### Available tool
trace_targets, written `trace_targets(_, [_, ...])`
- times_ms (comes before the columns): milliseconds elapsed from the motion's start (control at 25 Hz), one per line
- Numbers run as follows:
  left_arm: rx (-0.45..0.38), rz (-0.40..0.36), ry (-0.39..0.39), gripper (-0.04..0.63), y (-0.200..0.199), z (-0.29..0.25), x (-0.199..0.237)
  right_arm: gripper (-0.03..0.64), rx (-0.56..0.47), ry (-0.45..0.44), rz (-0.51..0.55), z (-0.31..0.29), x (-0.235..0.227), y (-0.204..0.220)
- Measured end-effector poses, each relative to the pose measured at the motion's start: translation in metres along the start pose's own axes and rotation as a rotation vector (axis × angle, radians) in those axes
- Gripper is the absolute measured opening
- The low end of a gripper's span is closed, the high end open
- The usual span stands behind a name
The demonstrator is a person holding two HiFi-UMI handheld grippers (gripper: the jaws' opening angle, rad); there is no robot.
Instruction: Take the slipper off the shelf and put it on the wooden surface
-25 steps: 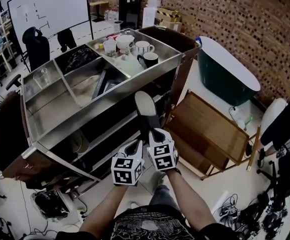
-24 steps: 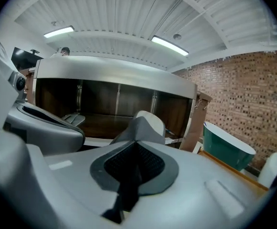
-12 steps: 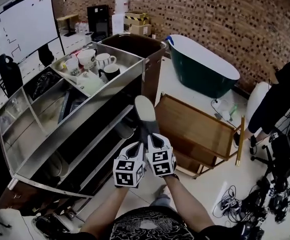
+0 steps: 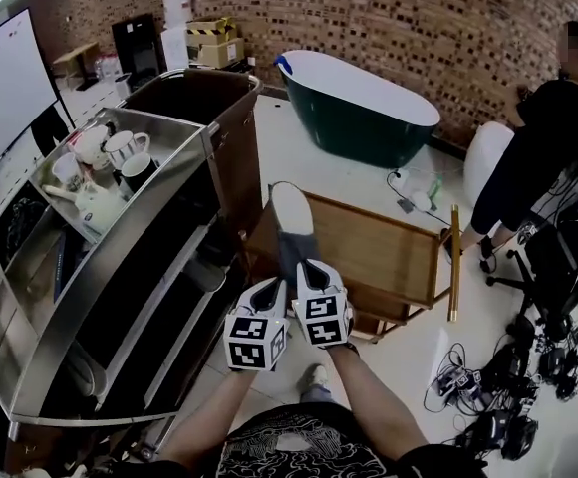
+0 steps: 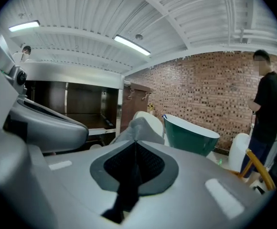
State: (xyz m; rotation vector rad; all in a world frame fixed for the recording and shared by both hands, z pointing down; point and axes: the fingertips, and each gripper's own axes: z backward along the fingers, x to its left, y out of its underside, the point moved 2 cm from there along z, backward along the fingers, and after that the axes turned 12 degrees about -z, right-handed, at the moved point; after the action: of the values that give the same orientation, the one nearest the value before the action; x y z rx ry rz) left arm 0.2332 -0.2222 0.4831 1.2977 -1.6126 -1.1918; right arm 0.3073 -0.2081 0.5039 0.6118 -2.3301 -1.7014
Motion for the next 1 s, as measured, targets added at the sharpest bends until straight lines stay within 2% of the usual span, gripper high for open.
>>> trace_targets(280, [0.008,-0.032,0.108,0.005,-0.011,-0.06,-0.033,0.012,0.01,0.129,-0.076,-0.004,-0.075,0.014])
trace_targets(680, [0.054,-0.041,0.204,0.005,-0.014,-0.136,-0.084,0.012,0.035,0.238,-0.158,-0.007,-0.172,0.036])
trace_targets(1000, [0.09,-0.048,0.269,0.005,-0.008,-0.196,-0.121,0.012,0.113,0.317,-0.216,-0.015,-0.241,0.072])
